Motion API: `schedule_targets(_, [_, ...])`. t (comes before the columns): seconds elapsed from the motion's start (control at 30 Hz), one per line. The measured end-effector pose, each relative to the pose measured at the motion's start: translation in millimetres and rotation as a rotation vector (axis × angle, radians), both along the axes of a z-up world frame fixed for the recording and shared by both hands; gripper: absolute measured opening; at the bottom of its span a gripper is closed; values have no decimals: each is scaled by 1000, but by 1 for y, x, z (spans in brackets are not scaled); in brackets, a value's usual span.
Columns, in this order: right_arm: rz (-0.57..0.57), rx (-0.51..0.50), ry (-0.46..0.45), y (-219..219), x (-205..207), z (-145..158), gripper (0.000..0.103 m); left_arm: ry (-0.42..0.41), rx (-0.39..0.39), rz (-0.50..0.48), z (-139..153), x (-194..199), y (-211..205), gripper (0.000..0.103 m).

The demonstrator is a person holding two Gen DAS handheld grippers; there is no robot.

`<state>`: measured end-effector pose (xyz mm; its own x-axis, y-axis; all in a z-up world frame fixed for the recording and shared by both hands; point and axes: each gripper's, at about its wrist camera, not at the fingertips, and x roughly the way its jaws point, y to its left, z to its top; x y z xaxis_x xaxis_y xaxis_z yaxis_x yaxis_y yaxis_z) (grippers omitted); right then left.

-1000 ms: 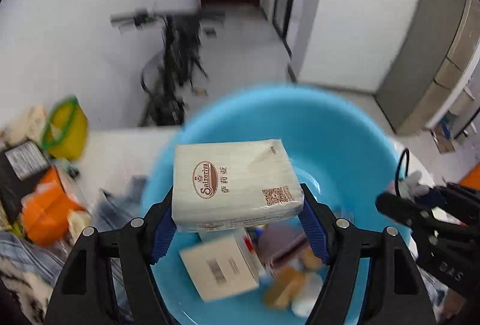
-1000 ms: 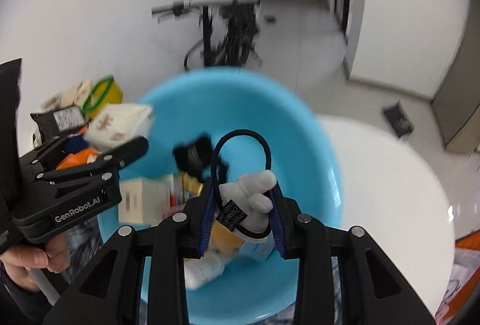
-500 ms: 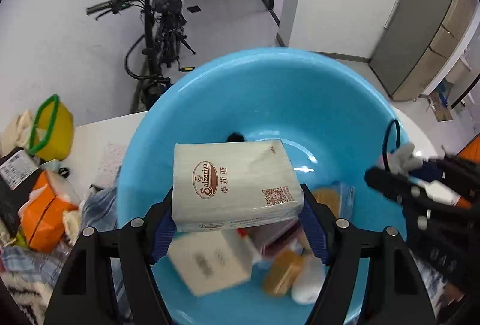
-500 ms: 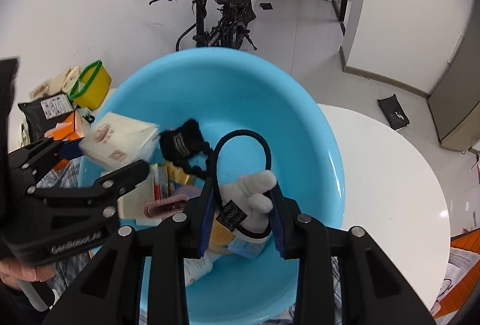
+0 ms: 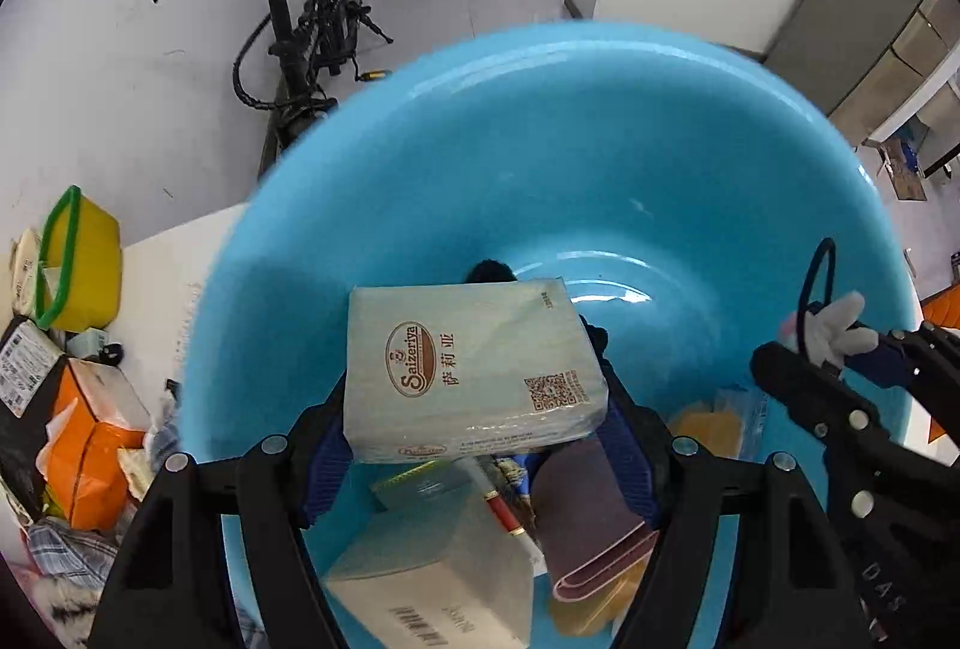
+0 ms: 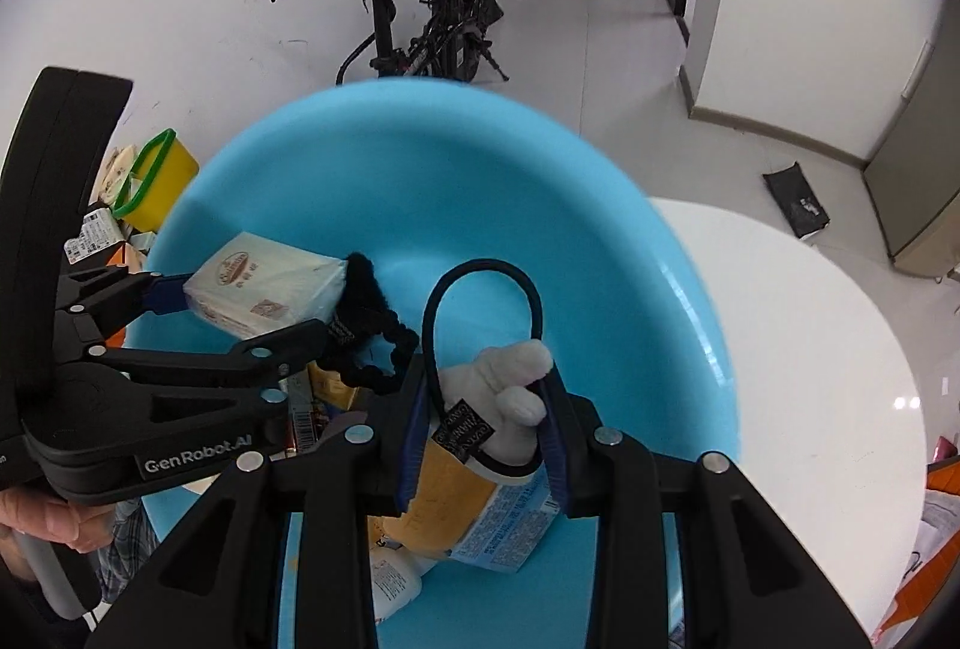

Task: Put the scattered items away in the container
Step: 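Open the left tool over the basin while the right tool releases the hair tie inside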

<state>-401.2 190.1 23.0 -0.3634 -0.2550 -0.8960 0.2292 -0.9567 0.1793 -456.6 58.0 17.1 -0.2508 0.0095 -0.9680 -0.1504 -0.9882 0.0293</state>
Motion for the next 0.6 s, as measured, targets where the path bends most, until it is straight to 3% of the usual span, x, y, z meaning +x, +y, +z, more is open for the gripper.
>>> schedule_targets(0.17, [11, 18, 14, 1, 6, -3, 32, 9, 42, 60, 1, -3, -13, 85])
schedule_targets(0.47, [-13, 8, 33, 6, 7, 8, 32, 89, 137, 82, 33, 9, -39, 85])
schedule_targets(0.6, [-14, -3, 37, 3, 7, 9, 33, 109, 143, 90, 44, 14, -47, 85])
